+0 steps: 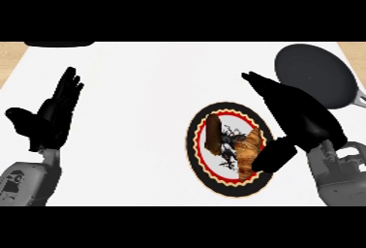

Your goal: Pick the croissant from the plate and place it in the pan

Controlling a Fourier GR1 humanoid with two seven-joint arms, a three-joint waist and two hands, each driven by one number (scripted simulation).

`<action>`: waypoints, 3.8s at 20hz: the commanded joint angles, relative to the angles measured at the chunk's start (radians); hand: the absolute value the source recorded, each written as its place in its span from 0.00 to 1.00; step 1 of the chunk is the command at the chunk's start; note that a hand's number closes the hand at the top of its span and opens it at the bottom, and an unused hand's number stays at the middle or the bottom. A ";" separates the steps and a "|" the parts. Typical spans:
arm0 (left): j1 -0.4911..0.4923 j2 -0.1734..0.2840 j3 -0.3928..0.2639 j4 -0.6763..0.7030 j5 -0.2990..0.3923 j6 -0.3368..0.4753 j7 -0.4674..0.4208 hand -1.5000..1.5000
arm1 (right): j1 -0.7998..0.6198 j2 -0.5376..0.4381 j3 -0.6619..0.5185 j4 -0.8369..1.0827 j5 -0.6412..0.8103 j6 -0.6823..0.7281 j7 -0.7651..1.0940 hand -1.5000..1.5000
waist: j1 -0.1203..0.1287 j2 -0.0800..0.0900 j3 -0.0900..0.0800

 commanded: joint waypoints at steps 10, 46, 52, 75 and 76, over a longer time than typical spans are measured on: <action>0.034 -0.064 0.013 -0.007 -0.067 -0.011 0.000 0.50 | 0.091 0.089 -0.009 0.070 0.060 0.130 -0.008 0.00 | -0.001 0.000 0.000; 0.030 -0.132 0.105 -0.016 -0.147 -0.099 0.012 0.50 | 0.137 0.290 0.016 0.483 0.472 0.278 -0.183 0.00 | -0.001 0.001 0.001; 0.056 -0.131 0.146 0.000 -0.135 -0.136 -0.026 0.50 | 0.158 0.292 -0.003 0.514 0.497 0.300 -0.295 1.00 | -0.002 0.000 0.000; -0.062 -0.175 0.131 0.043 -0.175 -0.117 0.034 0.50 | -0.251 0.492 -0.098 0.780 0.690 -0.305 -0.121 1.00 | 0.017 0.005 0.000; -0.003 -0.151 0.144 -0.016 -0.153 -0.142 0.047 0.50 | -0.263 0.453 -0.114 0.749 0.703 -0.317 -0.136 1.00 | 0.024 -0.002 0.001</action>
